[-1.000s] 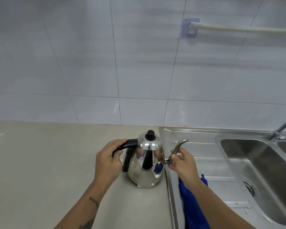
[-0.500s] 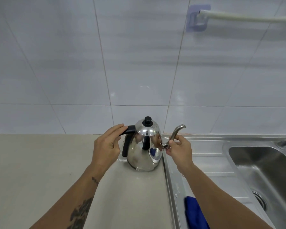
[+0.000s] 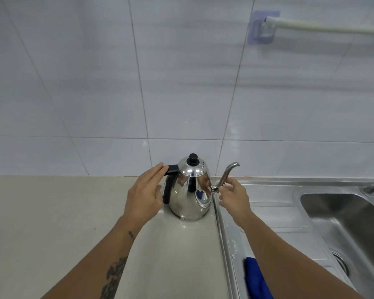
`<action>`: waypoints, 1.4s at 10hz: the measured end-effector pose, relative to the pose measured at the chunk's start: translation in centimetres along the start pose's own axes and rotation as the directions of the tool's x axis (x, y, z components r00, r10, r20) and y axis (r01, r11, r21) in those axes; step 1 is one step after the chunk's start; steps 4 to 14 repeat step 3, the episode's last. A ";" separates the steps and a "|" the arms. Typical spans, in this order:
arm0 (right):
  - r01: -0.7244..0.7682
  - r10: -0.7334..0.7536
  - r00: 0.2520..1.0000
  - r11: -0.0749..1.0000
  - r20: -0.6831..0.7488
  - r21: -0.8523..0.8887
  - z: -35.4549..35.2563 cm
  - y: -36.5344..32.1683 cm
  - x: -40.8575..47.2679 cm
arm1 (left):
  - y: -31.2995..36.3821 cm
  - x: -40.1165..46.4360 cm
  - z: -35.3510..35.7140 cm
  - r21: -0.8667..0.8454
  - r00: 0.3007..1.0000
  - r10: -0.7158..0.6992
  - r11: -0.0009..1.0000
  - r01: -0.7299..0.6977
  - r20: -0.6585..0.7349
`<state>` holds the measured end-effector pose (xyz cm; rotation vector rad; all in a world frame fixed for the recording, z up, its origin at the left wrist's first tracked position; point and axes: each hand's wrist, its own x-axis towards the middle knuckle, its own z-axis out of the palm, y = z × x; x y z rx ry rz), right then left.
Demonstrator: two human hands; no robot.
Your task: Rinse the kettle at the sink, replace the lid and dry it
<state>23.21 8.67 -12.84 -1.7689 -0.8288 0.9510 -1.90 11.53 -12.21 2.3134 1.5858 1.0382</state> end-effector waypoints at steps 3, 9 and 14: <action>0.142 -0.062 0.981 0.876 0.185 -0.461 -5.4 0.3 -8.9 | 6.4 -4.7 -5.3 0.238 0.952 -0.098 0.971 0.027 0.290; 0.142 -0.062 0.981 0.876 0.185 -0.461 -5.4 0.3 -8.9 | 6.4 -4.7 -5.3 0.238 0.952 -0.098 0.971 0.027 0.290; 0.142 -0.062 0.981 0.876 0.185 -0.461 -5.4 0.3 -8.9 | 6.4 -4.7 -5.3 0.238 0.952 -0.098 0.971 0.027 0.290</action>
